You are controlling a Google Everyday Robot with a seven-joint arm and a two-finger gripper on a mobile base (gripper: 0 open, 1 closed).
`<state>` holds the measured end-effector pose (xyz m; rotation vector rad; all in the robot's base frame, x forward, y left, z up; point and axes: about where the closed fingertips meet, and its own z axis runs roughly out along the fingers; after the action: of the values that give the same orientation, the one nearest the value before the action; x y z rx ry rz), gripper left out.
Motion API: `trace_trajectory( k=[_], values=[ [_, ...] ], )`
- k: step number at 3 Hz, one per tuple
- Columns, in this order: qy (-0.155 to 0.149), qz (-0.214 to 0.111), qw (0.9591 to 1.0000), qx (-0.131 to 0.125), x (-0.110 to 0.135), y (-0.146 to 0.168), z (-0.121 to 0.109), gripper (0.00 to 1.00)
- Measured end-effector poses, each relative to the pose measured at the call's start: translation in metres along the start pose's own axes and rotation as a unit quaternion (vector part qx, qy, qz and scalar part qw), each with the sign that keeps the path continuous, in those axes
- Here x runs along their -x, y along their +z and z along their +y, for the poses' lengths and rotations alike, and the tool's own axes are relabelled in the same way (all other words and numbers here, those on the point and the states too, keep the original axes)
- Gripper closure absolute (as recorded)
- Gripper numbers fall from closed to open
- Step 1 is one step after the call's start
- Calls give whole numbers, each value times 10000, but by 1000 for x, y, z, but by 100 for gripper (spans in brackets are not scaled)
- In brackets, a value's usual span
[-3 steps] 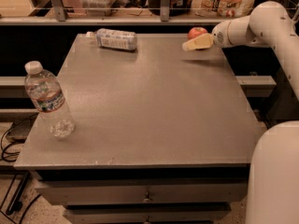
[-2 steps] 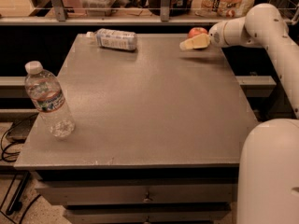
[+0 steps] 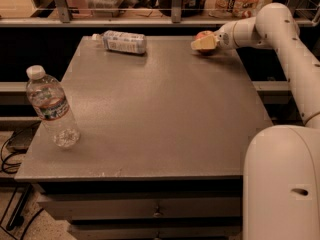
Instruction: Move apple near water bottle
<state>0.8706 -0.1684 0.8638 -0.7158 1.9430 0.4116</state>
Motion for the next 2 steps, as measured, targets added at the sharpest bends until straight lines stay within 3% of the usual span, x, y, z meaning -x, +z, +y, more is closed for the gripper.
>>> trace_trajectory(
  k=[1,2],
  values=[
    [-276,-25,9996,114,12,-3,11,62],
    [-760,35,9964,384,26,-19,41,84]
  ],
)
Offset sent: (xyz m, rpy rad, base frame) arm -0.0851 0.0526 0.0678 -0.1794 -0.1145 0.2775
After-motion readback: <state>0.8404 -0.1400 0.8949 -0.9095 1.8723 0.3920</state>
